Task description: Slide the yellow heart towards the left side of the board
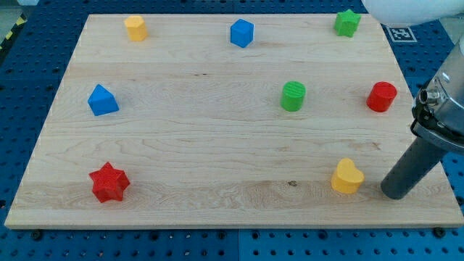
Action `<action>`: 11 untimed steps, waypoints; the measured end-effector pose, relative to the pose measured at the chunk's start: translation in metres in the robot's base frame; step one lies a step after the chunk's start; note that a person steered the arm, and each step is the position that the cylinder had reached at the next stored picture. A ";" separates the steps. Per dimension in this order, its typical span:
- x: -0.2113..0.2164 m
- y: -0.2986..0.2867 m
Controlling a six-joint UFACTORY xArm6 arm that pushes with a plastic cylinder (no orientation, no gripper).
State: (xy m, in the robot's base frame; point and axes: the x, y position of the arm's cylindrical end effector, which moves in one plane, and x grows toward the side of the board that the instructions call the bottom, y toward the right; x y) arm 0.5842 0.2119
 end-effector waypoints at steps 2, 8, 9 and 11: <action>0.000 -0.005; -0.017 -0.065; -0.017 -0.065; -0.021 -0.112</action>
